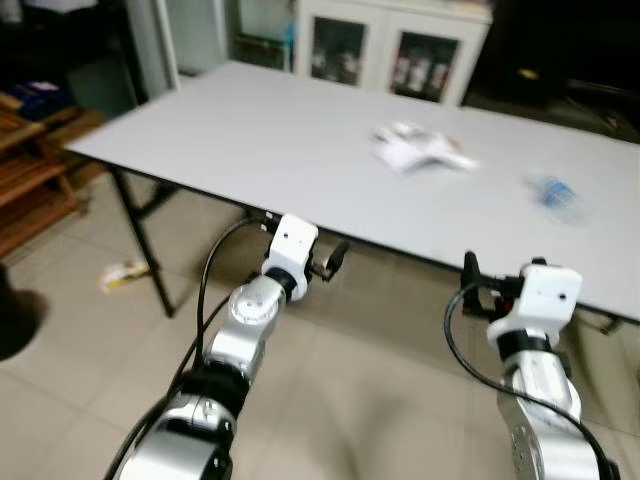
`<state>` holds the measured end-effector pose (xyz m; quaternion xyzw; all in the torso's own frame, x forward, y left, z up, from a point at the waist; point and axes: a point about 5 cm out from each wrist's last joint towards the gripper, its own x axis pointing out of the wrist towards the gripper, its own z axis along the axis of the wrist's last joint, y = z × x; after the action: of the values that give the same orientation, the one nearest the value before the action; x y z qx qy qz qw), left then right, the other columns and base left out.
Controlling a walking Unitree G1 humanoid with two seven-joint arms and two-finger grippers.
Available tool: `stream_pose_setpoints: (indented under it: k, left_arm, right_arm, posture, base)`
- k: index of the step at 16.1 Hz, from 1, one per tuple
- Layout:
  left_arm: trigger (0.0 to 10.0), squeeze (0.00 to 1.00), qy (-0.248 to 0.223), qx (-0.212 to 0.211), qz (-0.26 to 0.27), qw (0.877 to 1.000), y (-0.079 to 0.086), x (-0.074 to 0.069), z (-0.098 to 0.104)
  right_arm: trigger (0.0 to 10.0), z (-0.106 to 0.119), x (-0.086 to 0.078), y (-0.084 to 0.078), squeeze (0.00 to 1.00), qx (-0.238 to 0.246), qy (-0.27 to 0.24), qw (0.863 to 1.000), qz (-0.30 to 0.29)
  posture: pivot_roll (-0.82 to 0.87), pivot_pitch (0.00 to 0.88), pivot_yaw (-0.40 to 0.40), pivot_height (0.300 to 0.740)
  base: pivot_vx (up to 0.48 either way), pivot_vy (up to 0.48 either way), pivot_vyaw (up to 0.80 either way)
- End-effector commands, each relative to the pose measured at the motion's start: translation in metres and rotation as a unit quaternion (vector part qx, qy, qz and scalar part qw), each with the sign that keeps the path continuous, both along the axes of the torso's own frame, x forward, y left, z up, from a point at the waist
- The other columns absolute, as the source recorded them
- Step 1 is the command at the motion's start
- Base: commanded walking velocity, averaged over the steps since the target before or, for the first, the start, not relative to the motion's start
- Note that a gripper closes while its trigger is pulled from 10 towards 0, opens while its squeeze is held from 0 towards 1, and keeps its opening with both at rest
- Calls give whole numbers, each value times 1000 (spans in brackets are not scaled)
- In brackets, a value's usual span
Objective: Picking trash to rubbish bin
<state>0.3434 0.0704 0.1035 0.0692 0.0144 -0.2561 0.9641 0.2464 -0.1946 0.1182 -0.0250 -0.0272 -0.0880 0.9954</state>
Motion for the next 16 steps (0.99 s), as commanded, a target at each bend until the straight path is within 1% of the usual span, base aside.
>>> stream_pose_setpoints:
  k: [1, 11, 14, 16]
  left_arm:
    - [10000, 0, -11, 0, -10, 1000, -7, 1, 7]
    - [10000, 0, -10, 3, -4, 1000, -7, 2, 6]
    - [10000, 0, -10, 10, 4, 1000, -4, 3, 6]
    - [10000, 0, -9, 21, 22, 999, 2, 4, 4]
  right_arm:
    - [10000, 4, 0, -5, 0, -7, -7, 1000, -9]
    - [10000, 5, 0, -1, 0, -10, -7, 1000, 13]
    - [10000, 6, 1, -1, 0, -8, -10, 1000, 14]
    - [10000, 7, 1, -1, 0, -7, -13, 1000, 17]
  posture:
    - [125, 6, -37, 740]
    - [120, 10, -36, 740]
    - [120, 10, -36, 740]
    - [122, 15, -37, 740]
  base:
    - [0, -469, 0]
    - [0, -469, 0]
    - [0, -469, 0]
    - [0, -467, 0]
